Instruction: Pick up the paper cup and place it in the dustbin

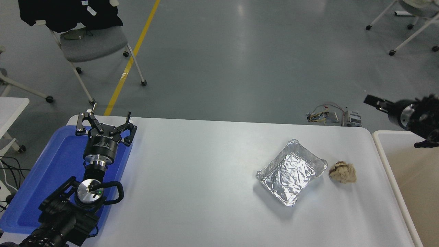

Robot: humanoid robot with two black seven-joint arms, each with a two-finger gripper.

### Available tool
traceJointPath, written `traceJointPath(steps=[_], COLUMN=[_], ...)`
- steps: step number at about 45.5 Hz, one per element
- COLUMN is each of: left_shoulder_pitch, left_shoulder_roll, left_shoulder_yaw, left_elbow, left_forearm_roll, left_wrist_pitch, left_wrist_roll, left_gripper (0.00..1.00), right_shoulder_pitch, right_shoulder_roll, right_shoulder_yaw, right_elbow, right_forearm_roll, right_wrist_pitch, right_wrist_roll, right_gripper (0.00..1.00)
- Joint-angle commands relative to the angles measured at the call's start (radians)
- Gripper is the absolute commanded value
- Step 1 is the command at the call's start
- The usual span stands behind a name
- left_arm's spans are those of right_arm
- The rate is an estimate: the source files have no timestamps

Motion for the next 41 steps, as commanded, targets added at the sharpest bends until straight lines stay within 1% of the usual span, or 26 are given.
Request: traceJointPath(steps=[1, 6, 14, 22, 28, 41], left_shoulder_pitch=[0.000, 0.000, 0.000, 0.000, 0.000, 0.000], left_shoulder_roll=[0.000, 0.000, 0.000, -0.001, 0.000, 0.000], left_shoulder_yaw=[0.000, 0.000, 0.000, 0.000, -0.002, 0.000], left_elbow=[0.000, 0.000, 0.000, 0.000, 0.000, 0.000], left_forearm_roll=[0.000, 0.000, 0.000, 0.000, 0.000, 0.000], left_wrist_pitch=[0.000, 0.000, 0.000, 0.000, 0.000, 0.000], left_wrist_roll=[0.000, -0.002, 0.000, -0.002, -0.002, -0.002], left_gripper=[1.00, 1.00, 1.00, 1.00, 1.00, 1.00], right_shoulder_pitch=[0.215, 0.267, 0.344, 0.418, 0.465, 0.533], right_shoulder_roll=[-0.018, -0.021, -0.017, -0.012, 0.003, 0.051], right_shoulder_yaw=[-0.083, -0.083, -0.073, -0.084, -0.138, -0.314], right_elbow=[0.067, 0.068, 0.096, 0.198, 0.267, 0.341], right_forearm_roll=[-0.008, -0.009, -0.008, -0.009, -0.040, -0.077], right_wrist_pitch=[0.251, 0.366, 0.493, 0.515, 0.593, 0.593], right_wrist_roll=[0.000, 0.000, 0.002, 0.000, 0.000, -0.002], right_gripper=[1.00, 1.00, 1.00, 1.00, 1.00, 1.00])
